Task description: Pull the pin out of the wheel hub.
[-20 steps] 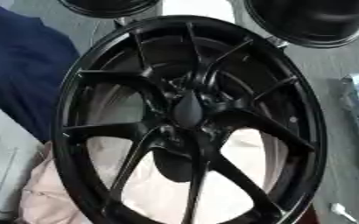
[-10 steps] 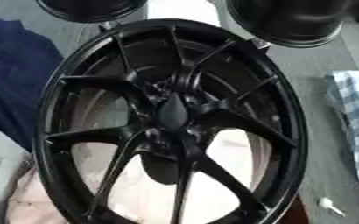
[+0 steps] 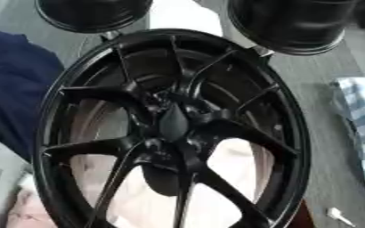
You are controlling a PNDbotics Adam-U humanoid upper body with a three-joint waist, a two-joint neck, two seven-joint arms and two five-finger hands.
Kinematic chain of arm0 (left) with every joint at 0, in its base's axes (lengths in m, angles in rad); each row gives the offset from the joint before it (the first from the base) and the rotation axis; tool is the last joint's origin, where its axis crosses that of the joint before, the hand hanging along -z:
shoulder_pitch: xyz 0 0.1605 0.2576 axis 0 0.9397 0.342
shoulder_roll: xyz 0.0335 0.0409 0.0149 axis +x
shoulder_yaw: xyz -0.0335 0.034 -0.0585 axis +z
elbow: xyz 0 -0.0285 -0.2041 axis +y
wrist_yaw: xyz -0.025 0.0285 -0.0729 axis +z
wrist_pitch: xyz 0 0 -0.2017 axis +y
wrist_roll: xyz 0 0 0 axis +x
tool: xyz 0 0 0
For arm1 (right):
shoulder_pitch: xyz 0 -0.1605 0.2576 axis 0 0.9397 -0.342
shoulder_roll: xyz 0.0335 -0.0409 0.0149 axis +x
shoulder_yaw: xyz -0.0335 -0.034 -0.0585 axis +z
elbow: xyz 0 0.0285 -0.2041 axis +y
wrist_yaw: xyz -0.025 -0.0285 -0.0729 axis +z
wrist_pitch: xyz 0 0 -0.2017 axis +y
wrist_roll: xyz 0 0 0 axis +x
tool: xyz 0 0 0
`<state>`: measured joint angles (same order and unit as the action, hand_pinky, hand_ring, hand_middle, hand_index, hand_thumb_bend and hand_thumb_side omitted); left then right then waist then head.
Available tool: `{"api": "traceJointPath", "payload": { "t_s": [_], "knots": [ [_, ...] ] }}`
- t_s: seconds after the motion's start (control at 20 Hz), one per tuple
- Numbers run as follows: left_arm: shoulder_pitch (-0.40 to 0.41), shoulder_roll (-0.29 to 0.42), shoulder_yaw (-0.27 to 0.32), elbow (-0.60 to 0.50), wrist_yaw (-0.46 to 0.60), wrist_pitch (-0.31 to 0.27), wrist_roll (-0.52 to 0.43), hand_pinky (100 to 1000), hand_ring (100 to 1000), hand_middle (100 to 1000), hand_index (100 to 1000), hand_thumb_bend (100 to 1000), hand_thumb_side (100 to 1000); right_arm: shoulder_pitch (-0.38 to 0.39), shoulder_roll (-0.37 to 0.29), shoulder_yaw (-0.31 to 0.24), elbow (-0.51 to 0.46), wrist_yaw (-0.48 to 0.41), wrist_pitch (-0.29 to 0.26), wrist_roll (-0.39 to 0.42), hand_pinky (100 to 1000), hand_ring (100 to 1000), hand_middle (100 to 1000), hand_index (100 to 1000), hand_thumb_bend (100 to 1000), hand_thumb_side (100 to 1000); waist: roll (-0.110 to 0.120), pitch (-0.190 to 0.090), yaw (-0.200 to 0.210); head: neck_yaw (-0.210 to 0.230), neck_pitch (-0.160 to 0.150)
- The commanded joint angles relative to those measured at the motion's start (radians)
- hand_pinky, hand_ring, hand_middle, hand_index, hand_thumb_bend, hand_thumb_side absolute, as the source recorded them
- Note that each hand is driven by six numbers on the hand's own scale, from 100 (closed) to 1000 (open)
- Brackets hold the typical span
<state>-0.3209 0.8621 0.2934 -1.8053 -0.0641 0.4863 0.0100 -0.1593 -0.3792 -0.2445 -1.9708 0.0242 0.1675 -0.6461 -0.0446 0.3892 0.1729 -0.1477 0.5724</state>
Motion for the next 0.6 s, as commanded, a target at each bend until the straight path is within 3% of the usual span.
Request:
{"api": "traceJointPath", "payload": {
  "t_s": [0.05,0.3,0.45,0.6],
  "knots": [
    [-0.004,0.033,0.012,0.013,0.051,-0.048,0.053,819,764,691,807,100,984,-0.011,-0.032,-0.001,-0.026,-0.002,-0.002,0.003,796,816,620,732,100,489,0.005,-0.026,0.000,0.004,-0.020],
    [-0.077,-0.046,-0.037,0.014,0.130,-0.127,0.132,782,747,683,793,106,939,-0.027,-0.027,0.010,-0.019,-0.012,-0.004,0.013,795,816,620,732,100,497,0.001,-0.032,-0.010,0.021,-0.025],
    [-0.094,-0.122,-0.071,0.048,0.177,-0.175,0.179,784,751,690,793,168,1000,-0.044,-0.015,0.022,-0.008,-0.023,-0.007,0.025,795,816,619,731,100,507,-0.006,-0.033,-0.022,0.038,-0.032],
    [-0.074,-0.196,-0.098,0.117,0.223,-0.221,0.225,786,755,692,797,189,1000,-0.057,-0.009,0.030,0.007,-0.033,-0.010,0.034,795,817,619,731,100,499,-0.010,-0.031,-0.028,0.042,-0.040]
  ]
}}
